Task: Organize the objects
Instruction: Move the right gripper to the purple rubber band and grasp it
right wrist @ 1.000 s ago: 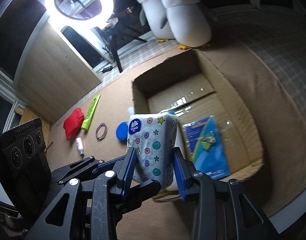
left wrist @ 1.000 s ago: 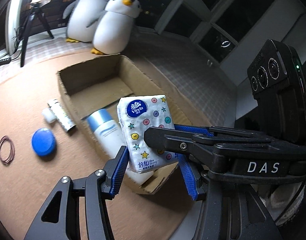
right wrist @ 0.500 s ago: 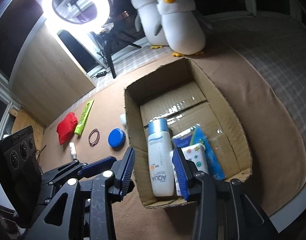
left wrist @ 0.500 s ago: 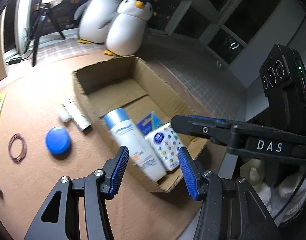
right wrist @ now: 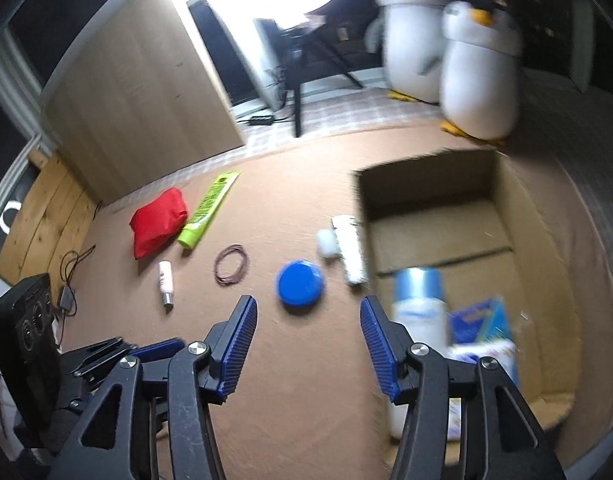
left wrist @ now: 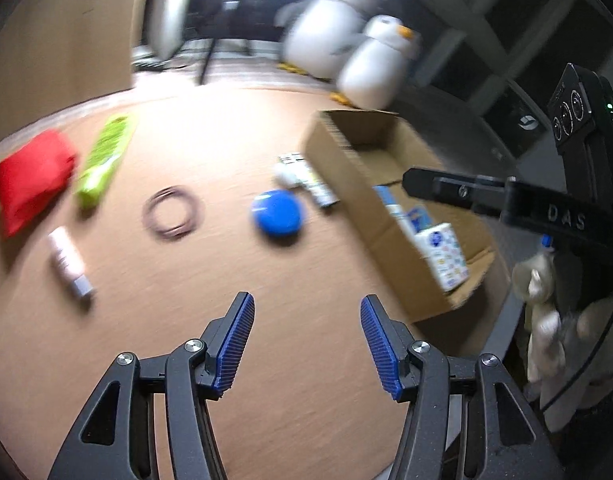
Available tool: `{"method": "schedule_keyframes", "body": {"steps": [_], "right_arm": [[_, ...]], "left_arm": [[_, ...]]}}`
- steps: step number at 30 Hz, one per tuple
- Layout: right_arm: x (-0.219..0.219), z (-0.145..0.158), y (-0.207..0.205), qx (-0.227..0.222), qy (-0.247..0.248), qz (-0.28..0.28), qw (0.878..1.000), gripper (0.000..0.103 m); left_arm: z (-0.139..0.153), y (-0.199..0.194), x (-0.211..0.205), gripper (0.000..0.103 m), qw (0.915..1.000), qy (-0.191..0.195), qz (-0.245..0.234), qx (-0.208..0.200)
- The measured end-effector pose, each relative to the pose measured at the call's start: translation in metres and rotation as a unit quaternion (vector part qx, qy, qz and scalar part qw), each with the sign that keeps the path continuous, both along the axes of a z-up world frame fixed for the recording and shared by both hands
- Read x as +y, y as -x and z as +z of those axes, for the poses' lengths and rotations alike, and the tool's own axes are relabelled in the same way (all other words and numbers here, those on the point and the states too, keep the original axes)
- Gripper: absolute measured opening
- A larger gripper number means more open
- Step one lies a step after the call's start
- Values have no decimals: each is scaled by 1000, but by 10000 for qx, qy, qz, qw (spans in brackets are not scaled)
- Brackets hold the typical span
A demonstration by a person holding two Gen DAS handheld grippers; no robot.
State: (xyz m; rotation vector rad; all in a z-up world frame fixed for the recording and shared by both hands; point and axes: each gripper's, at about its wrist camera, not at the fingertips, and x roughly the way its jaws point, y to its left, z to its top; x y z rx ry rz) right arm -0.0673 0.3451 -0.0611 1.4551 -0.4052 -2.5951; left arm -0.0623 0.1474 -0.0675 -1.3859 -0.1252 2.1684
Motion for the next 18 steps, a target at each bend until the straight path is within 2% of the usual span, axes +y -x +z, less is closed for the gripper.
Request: {"method": "schedule_keyframes", "body": {"steps": [5,10,18], "right_arm": [[-35,-13,28,51,267,330,9991,50],[-70,-36,65,-101,259,588,9979,50],[-109,-83,116,-829,-183,839,9929,50]], "left_arm": [[-9,-6,-58,59,9984,56,547,-105],[-20,-17,-111,59,9943,102,1033,-223],[-27,-35,-170,60,9867,124,1589,-309]]}}
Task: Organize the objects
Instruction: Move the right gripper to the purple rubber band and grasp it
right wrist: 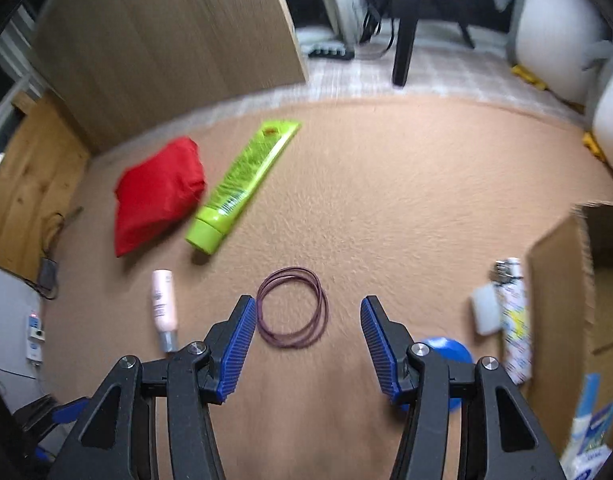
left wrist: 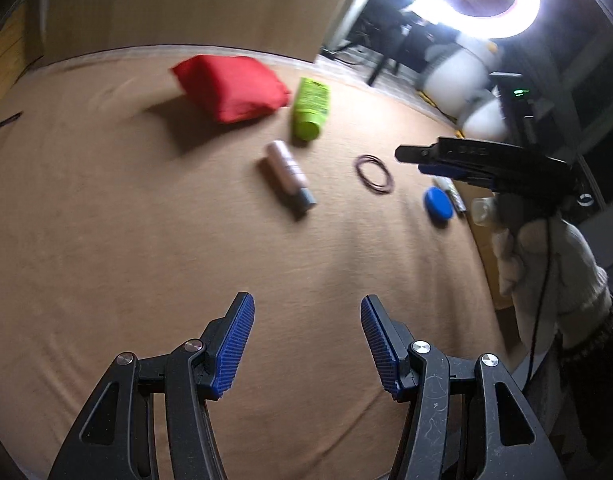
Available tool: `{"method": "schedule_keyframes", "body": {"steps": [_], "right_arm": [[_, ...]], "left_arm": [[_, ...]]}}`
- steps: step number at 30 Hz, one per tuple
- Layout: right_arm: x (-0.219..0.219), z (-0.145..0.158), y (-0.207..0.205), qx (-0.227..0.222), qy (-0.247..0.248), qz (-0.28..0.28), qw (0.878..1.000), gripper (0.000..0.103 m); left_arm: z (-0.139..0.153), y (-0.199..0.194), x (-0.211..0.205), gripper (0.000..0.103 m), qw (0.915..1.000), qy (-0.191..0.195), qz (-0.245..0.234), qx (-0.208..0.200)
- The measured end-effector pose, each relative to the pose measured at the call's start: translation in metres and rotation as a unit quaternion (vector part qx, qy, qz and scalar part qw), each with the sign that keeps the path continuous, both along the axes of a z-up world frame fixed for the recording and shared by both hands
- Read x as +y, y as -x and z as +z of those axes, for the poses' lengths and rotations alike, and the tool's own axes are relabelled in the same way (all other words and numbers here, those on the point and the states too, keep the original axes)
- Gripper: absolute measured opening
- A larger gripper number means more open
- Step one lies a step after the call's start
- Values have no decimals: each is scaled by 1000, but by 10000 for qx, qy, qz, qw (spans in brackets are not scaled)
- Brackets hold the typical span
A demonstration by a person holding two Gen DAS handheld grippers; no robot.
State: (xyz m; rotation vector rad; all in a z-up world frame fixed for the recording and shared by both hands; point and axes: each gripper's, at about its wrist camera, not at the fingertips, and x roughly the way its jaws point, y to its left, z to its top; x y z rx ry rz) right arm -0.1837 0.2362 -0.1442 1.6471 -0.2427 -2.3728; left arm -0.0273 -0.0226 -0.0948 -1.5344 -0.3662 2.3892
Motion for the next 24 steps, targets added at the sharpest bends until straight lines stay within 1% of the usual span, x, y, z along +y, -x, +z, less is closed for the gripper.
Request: {"method": "schedule_keyframes", "body": {"steps": [3,5,9,16,18,20,22,24], "right_arm": [[-8,-14,14,-260,-131,0,9996,50],[-12,-19,19,-346,-148,35,9993,51],[-22,-20,24,-370,-404,163,9984,51],[-44,-21,17,-365,-952,652,9926,51],[-49,-22,13,-307,-1168,787,9896,48],[-50,-22,11,-276,-1311,847,9874,41],[-48,-21,10,-263,-1346,858,9868,27],[-45,-21,9,-258,-1334,859,9870,17]], "left_arm": [[1,-5,-13,60,9999,6,121,7],[1,-8,-22,60,9998,-8,181,2],[-2,-11,-30,60,9996,-31,261,-37],[-3,-9,-31,60,9997,-92,227,-25],[-3,-8,-29,60,9997,-101,206,-27],[-4,-6,-28,60,9998,-115,184,-24],[-4,-5,-27,60,9998,-112,168,-23],[-5,-4,-25,60,9998,-112,158,-33]]}}
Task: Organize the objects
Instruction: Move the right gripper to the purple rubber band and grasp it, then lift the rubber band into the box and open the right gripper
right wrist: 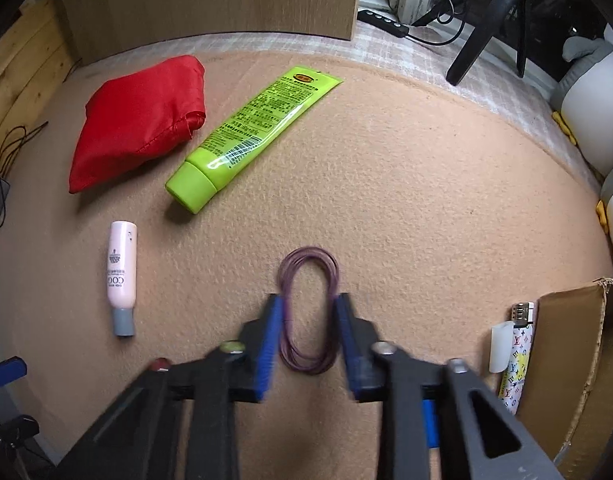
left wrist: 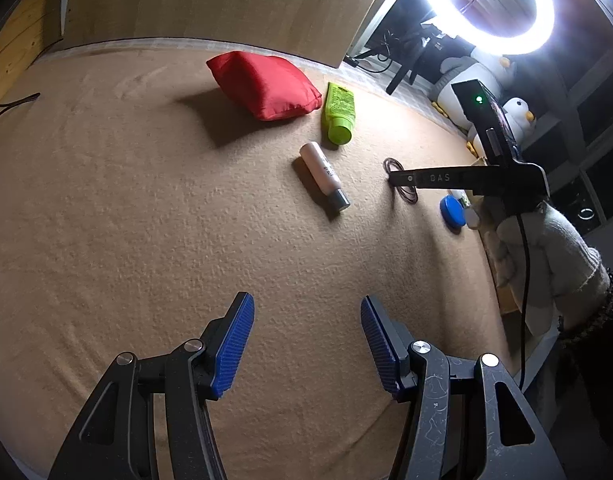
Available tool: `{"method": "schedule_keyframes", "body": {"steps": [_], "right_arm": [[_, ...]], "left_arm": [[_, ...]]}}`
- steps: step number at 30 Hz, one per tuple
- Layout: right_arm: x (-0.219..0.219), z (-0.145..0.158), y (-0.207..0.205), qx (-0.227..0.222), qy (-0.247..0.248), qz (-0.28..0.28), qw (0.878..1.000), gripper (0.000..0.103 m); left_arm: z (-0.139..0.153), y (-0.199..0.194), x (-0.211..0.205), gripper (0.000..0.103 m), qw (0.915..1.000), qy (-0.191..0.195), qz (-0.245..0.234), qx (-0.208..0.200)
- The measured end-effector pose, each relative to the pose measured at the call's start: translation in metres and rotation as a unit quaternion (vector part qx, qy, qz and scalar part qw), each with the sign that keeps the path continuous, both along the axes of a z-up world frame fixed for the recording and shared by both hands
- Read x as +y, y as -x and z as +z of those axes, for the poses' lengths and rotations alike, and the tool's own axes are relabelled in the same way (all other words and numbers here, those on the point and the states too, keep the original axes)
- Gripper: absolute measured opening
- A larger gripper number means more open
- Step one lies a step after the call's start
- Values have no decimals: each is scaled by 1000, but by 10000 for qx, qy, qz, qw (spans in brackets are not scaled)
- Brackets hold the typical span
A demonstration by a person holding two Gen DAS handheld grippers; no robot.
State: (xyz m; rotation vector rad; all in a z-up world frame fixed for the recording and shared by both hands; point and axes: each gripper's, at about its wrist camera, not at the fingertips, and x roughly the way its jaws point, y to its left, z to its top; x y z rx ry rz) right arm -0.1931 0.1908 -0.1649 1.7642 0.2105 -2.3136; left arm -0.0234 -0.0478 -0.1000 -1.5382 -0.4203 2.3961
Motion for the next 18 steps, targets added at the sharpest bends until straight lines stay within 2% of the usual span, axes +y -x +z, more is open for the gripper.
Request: {"method": "schedule_keyframes", "body": {"steps": [2,6,13,18], "right_arm": [[3,0,-2,7,30,-12,10000,11],[3,-1,-2,29,67,-9,10000,5],[10,4,-15,78,283,-100,9995,5],[18,24,-29,267,597,-174,9977,5]], "left_arm": [[-1,2,1,60,10000,-5,-5,-12],[-2,3,3,60,10000,-20,-9,-26],[-1,5,8,60,10000,-30,-24,-7],[0,7,14,60,10000,-28,-41,-2]]}}
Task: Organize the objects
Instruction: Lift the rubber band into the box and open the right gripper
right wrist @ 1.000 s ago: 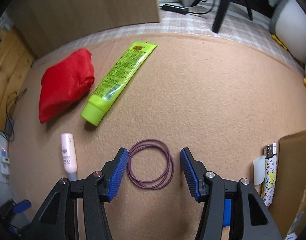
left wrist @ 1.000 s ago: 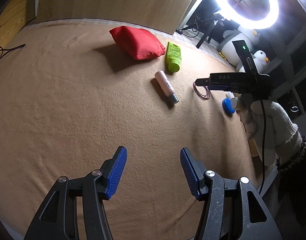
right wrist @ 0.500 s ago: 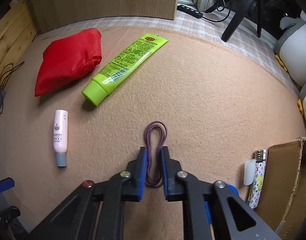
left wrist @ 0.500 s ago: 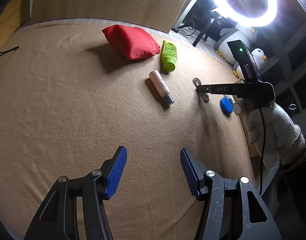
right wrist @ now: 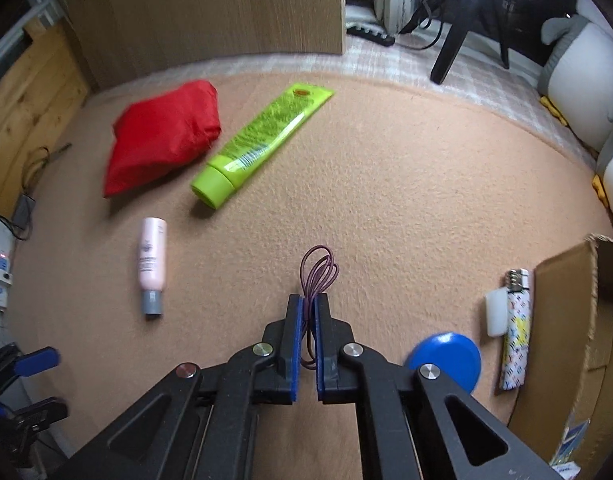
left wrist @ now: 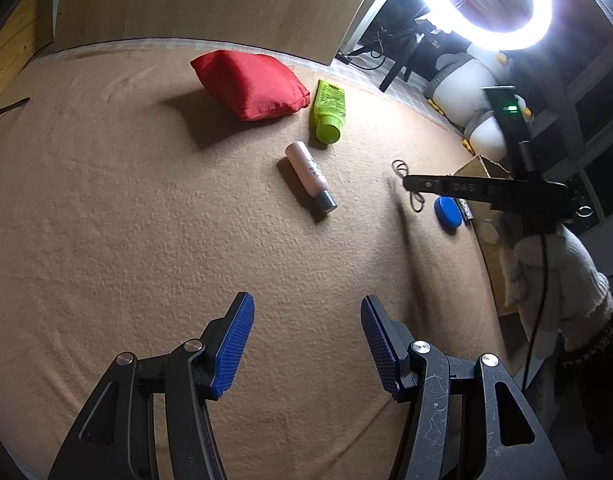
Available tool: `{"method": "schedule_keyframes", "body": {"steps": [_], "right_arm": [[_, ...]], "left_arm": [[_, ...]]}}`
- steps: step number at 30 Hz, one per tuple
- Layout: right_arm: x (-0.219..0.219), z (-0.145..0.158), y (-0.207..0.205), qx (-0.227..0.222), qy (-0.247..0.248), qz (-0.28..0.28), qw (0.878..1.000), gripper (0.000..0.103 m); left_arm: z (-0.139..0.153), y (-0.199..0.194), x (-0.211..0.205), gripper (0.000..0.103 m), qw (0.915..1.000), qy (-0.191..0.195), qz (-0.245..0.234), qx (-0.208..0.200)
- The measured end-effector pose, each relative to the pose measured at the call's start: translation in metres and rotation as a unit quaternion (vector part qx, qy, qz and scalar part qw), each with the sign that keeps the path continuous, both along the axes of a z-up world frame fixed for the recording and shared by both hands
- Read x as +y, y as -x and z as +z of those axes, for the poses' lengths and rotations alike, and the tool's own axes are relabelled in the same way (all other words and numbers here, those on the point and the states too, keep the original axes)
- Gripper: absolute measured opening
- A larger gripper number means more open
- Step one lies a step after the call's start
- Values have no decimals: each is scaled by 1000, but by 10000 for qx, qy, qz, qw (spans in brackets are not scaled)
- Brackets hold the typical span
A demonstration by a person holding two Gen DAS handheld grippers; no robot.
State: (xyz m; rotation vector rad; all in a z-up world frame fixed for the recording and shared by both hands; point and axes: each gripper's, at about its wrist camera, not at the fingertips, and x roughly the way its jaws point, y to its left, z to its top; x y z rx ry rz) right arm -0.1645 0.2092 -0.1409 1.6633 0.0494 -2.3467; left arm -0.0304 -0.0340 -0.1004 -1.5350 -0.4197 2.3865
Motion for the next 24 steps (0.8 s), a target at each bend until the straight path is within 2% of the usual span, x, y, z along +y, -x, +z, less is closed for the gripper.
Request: {"method": "schedule_keyframes", "body": {"steps": [7,13,19,24], "right_arm": [[31,48,-25,432,486,-298,9974,5],[74,82,-59,857,533,-680,9926,5],[130,92,-92,1101,293,-1248,9856,5],[175,82,-111,1029,196,-1757,9788,5]], "left_arm": [[2,5,16,60,9999,-12,-126,26],[5,10,35,60,9996,-21,-291,49],[7,15,59,60,9986,-17,-531,77],[9,17,80,60,9973,-15,-733,87]]}}
